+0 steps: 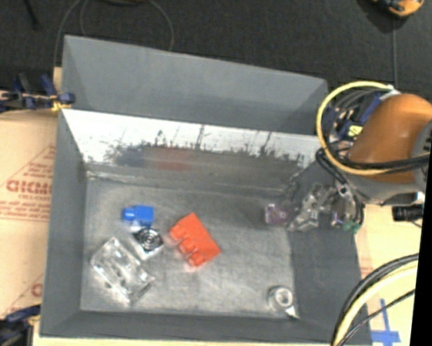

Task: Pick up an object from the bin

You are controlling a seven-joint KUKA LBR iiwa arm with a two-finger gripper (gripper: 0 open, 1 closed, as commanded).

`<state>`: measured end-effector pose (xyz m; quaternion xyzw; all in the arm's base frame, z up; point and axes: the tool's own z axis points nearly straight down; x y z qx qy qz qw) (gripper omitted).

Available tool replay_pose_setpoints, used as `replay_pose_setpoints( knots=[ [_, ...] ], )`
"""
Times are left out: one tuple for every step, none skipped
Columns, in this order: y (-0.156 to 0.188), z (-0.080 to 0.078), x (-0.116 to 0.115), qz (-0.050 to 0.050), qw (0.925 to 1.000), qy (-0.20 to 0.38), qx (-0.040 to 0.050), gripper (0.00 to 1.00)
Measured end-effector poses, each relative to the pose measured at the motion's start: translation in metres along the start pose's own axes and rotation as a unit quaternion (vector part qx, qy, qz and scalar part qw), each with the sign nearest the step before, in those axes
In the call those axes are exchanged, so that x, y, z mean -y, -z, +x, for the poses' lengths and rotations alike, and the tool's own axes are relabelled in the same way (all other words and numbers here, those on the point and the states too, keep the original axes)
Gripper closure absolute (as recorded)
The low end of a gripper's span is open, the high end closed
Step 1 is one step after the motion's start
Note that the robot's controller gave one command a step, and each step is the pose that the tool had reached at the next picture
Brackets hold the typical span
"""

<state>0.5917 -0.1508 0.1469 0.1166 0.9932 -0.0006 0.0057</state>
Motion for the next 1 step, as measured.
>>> replay_pose_setpoints(
  knots=[
    [0.0029,-0.0014,0.0004,0.0,1.0,0.0,-0.0027,1.0]
  ],
)
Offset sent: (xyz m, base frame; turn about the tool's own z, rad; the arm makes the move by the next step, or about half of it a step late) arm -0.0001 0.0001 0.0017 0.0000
